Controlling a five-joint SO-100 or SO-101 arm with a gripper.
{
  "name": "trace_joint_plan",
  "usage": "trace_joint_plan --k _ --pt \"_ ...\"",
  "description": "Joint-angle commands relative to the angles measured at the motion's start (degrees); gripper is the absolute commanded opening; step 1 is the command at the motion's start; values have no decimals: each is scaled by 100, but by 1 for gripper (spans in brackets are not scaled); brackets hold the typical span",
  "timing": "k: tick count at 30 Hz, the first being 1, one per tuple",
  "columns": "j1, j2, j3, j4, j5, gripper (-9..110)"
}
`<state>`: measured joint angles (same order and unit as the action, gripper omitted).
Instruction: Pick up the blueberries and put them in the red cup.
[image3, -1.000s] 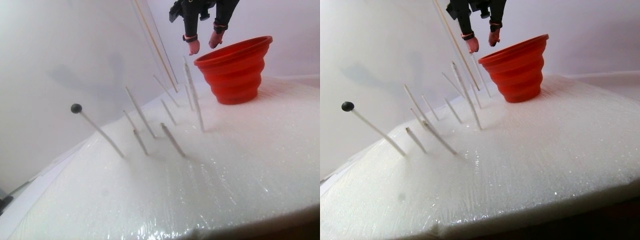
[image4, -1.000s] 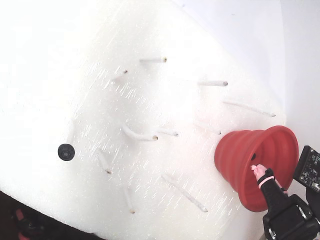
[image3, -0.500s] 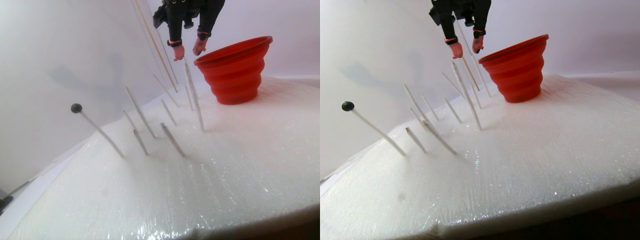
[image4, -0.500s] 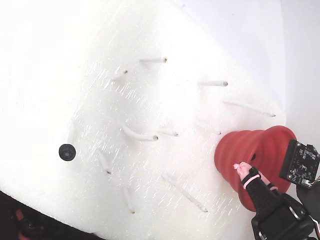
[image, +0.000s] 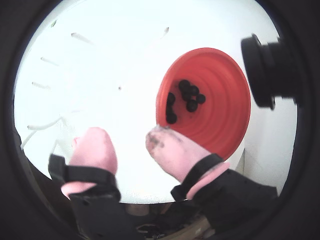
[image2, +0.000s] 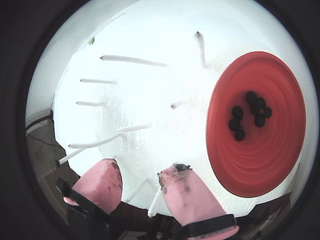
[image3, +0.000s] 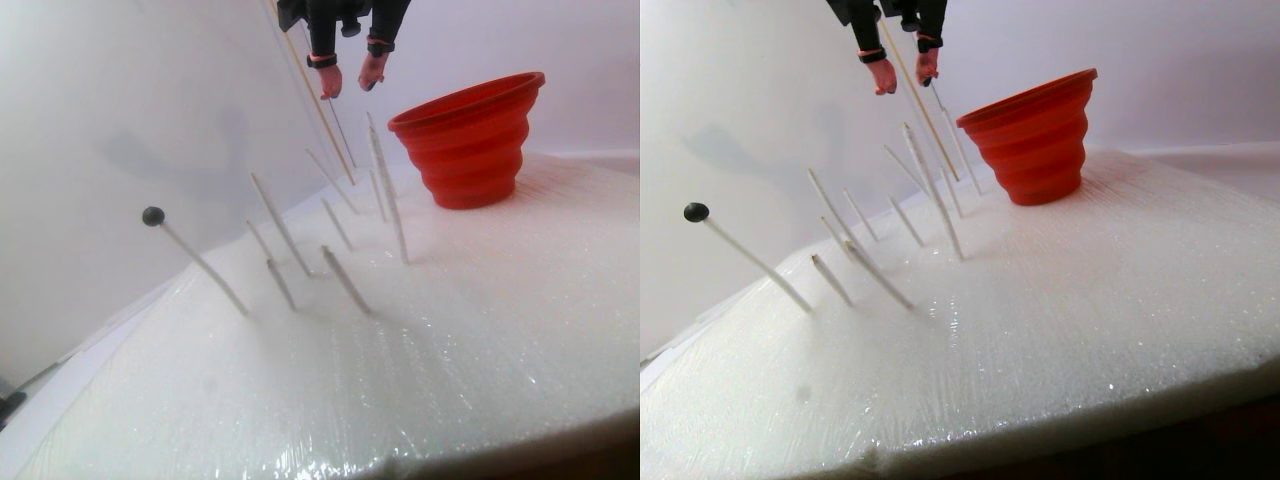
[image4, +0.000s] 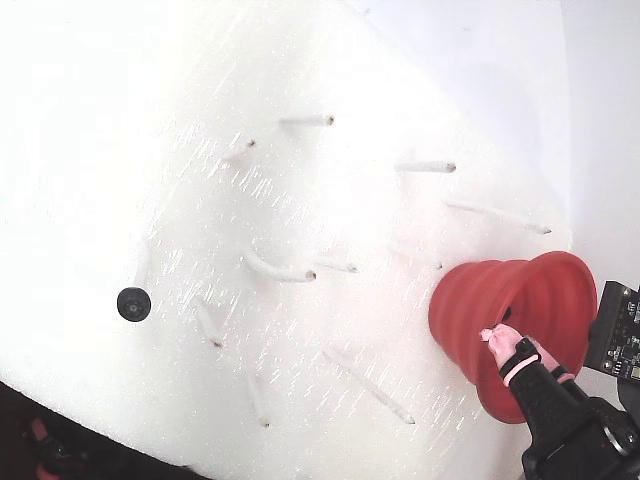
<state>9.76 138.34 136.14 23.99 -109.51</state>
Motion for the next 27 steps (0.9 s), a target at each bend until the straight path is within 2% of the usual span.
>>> trace_joint_plan --k 1,27 --pt "-316 589 -378 211 35 14" --pt "-1494 1327 9 1090 97 13"
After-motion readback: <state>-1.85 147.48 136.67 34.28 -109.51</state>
